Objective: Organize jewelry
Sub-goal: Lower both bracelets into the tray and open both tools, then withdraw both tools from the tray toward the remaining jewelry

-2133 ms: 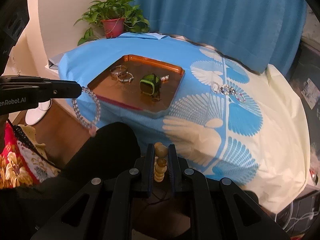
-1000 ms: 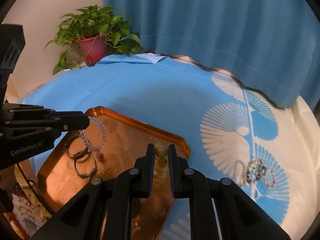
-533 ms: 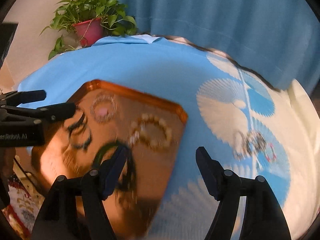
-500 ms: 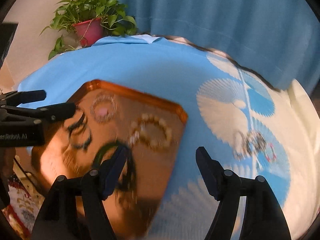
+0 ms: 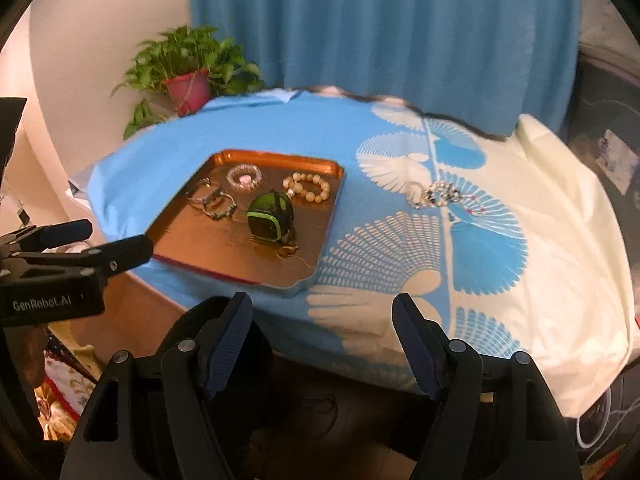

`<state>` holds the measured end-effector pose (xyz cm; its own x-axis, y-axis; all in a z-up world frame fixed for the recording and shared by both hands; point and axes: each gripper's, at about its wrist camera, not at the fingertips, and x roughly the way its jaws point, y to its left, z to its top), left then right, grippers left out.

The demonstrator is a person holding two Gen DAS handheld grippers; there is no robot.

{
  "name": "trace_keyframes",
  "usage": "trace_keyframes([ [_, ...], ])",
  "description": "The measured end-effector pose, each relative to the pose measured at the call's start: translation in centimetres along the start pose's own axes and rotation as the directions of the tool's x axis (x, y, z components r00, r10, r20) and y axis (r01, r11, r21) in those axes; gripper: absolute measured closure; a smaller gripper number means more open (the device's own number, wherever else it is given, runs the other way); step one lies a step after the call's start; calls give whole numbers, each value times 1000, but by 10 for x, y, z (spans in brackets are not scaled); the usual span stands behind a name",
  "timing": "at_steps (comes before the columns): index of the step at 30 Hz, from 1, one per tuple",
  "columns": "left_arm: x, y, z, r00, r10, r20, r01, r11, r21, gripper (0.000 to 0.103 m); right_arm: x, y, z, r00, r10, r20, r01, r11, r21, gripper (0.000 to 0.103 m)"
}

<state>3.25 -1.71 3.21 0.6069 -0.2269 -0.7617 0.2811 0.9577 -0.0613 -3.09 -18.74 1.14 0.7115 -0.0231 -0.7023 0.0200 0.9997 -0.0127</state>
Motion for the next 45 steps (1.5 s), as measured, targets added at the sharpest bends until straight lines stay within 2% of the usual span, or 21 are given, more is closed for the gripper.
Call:
trace_keyframes([
  [7,-45,-20,-20,998,9,69,-11,999,34,2,-51,4,-24,998,2,69,-2,1000,6,28],
  [17,-78,-37,-37,992,11,123,-21,996,82,2,-88,5,-45,993,6,118,-7,1000,13,27],
  [45,-82,-50,-41,992,19,127,-34,992,120,2,-101,-5,-52,992,-9,126,4,999,39,25],
])
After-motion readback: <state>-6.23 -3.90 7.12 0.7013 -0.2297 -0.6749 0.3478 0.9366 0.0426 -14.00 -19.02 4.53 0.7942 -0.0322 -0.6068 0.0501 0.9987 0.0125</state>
